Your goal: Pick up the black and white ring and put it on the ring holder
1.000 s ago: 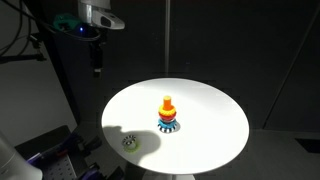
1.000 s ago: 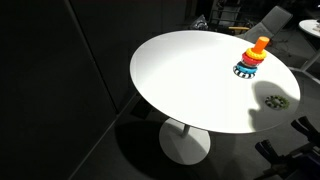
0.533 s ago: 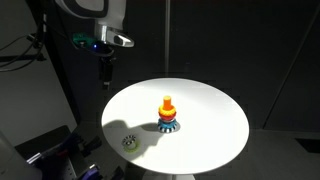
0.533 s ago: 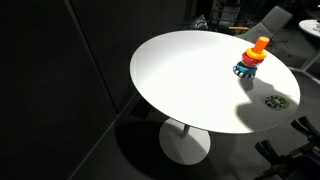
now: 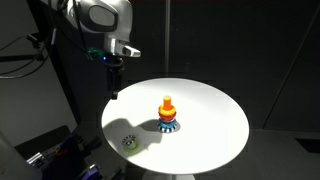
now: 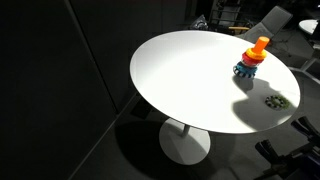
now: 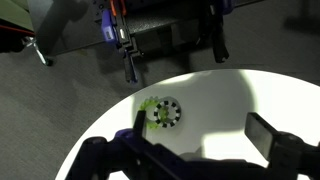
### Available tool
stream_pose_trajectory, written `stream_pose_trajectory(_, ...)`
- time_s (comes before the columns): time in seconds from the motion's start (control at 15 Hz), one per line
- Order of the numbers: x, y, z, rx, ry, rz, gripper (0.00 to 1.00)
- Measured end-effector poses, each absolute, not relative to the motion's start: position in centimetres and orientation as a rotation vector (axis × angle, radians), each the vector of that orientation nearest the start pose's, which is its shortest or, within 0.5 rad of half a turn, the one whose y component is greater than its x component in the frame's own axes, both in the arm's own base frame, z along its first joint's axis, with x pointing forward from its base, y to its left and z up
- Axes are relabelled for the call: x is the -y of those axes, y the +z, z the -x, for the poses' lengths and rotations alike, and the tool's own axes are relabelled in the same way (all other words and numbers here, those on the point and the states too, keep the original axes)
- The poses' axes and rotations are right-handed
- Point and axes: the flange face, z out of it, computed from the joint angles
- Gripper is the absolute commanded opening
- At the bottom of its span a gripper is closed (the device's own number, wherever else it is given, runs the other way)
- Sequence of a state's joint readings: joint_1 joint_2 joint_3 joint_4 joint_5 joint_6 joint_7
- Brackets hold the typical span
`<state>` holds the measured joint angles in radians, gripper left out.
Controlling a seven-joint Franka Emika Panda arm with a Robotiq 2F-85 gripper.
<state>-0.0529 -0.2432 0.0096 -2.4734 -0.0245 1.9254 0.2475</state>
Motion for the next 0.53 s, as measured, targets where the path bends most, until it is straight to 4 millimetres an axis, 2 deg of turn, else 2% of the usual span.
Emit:
stream_pose_trajectory(0.27, 2.0, 34.2, -41.5, -0.424, 0.468, 3.15, 1.0)
stream_pose_trajectory(0.53, 2.0, 33.4, -41.6, -0.422, 0.474, 3.149, 1.0)
